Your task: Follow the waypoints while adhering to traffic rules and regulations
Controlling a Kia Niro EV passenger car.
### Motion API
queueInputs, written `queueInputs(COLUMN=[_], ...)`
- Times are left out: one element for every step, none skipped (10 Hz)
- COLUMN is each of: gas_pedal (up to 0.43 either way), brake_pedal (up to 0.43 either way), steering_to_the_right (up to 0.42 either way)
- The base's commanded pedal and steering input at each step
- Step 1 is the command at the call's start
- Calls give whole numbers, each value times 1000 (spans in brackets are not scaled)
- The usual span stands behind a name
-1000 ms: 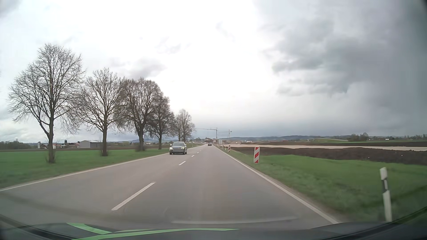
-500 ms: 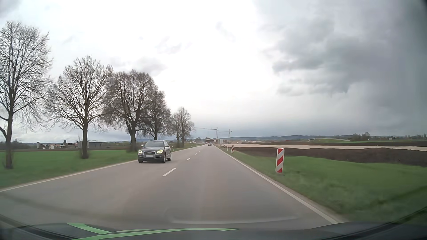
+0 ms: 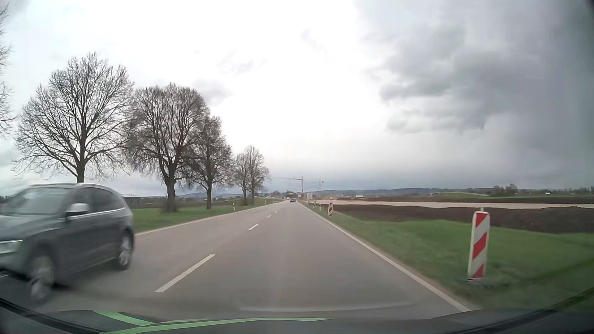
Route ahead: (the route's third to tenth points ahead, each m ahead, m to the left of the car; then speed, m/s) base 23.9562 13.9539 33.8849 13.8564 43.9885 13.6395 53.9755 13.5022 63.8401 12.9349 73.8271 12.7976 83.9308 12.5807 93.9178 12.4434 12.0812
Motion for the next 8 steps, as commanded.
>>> queueInputs(gas_pedal=[79, 79, 79, 79, 79, 79, 79, 79], brake_pedal=[0, 0, 0, 0, 0, 0, 0, 0], steering_to_the_right=[-2, -2, -2, -2, -2, -1, -2, -2])
